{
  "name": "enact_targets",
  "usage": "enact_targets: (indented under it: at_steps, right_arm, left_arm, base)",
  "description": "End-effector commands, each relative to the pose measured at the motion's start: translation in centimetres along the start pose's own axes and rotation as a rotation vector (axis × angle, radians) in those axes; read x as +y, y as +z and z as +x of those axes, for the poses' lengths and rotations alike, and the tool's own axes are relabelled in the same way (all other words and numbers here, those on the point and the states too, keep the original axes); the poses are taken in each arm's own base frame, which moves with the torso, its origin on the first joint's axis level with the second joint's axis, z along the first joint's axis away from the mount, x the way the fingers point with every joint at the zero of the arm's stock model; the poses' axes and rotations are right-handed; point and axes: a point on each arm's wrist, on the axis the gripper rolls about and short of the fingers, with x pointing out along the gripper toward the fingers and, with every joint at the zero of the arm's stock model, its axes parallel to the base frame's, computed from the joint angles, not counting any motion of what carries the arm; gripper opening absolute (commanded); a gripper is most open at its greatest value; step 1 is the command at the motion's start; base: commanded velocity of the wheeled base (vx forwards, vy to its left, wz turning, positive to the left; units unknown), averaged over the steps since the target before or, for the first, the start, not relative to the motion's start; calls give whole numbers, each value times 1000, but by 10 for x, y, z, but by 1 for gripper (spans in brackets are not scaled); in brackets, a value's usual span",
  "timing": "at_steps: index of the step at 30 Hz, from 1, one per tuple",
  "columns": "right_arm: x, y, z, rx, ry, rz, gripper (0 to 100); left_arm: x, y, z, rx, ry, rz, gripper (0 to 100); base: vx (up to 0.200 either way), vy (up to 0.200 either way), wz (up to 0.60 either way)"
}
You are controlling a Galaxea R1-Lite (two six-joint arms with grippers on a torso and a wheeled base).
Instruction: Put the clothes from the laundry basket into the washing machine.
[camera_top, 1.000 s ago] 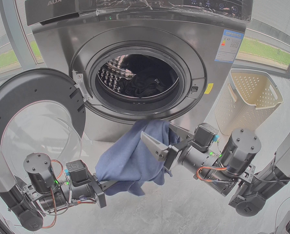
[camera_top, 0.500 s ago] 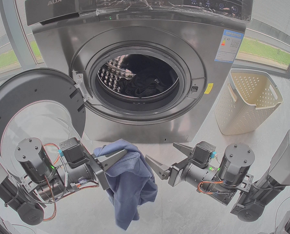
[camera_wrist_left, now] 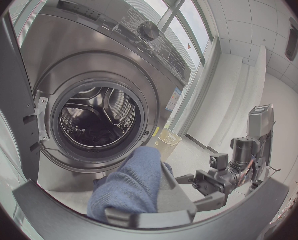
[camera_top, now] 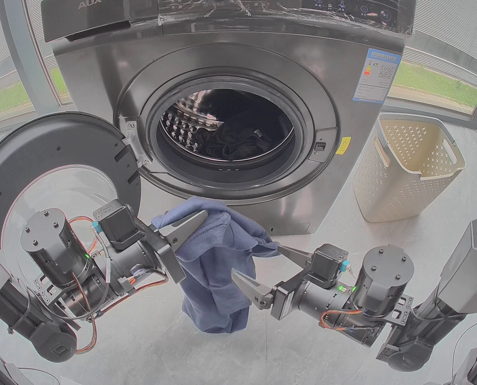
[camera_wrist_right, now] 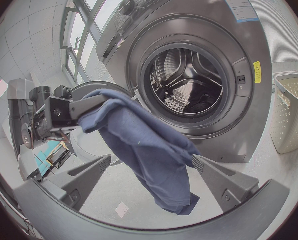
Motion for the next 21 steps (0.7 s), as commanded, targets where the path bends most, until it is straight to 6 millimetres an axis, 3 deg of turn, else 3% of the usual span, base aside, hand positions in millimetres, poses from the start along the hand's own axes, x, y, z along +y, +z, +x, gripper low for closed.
enact_targets:
  at_steps: [1,13,21]
  right_arm:
    - [6,-6,-1,23,21,-4,100]
    - [-8,-8,28,-32,-16,-37,100]
    - [-2,-2,50,-104,17,-39,100]
  left_arm:
    - [-2,3,5,-21,0,-1,0]
    - [-5,3,6,-21,-8,-8,0]
    - [-5,3,6,-23,-8,-8,0]
  base:
    - [0,0,0]
    - [0,0,0]
    - [0,0,0]
